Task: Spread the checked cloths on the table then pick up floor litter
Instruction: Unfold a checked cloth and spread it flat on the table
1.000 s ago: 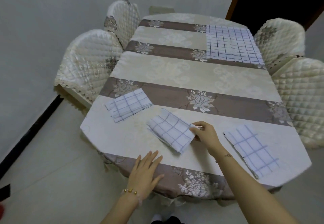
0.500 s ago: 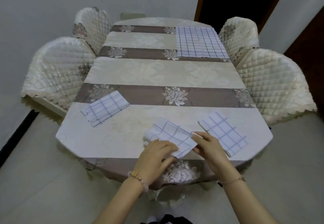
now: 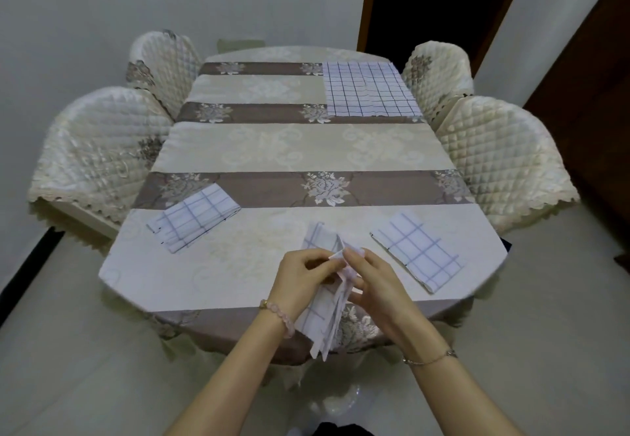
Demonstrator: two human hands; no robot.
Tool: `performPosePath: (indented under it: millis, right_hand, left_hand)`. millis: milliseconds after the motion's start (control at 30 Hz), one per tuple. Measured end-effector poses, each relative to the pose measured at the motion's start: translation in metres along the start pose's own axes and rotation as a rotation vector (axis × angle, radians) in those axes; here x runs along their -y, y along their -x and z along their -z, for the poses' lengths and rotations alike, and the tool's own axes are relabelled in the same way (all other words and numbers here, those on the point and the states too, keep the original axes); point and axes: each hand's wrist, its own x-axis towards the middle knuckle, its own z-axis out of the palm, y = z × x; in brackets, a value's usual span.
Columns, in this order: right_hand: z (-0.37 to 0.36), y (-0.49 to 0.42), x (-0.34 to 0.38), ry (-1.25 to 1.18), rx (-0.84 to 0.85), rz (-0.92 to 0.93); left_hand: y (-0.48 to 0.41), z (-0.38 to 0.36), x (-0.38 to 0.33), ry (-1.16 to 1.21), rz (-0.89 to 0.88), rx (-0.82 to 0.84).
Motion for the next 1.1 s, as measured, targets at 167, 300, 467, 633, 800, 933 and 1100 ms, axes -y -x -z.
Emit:
performPosePath:
  millis: [167,300,467,633,800,933,1100]
  right_hand:
    - [-0.001,-0.006,-0.006,0.089,-0.110,0.015]
    - [0.015,-0.009,-0.008,0.105,-0.146,-0.026]
    - [0.040,-0.015,-0.010,0.221,-0.261,-0.063]
    - [0.048,-0.025,-0.009,0.274,-0.284,-0.021]
    - [0.056,-0.045,-0.016,0.164,-0.369,-0.029]
    - [0.065,-0.051,-0.012,0.094,-0.400,-0.045]
    - [0.075,-0.057,-0.011,0.150,-0.493,-0.088]
  left_hand:
    - [0.000,0.012,0.002,0.082,0.046,0.036]
    - [0.002,0.038,0.008,0.144,0.150,-0.078]
    - [0.001,0.075,0.028,0.044,0.187,-0.234]
    - [-0.004,0.081,0.032,-0.019,0.200,-0.286]
    - [0.002,0.075,0.047,0.328,0.453,-0.035]
    - [0.016,0.071,0.070,0.408,0.551,0.106]
    - [0.021,0.066,0.064,0.371,0.470,-0.026]
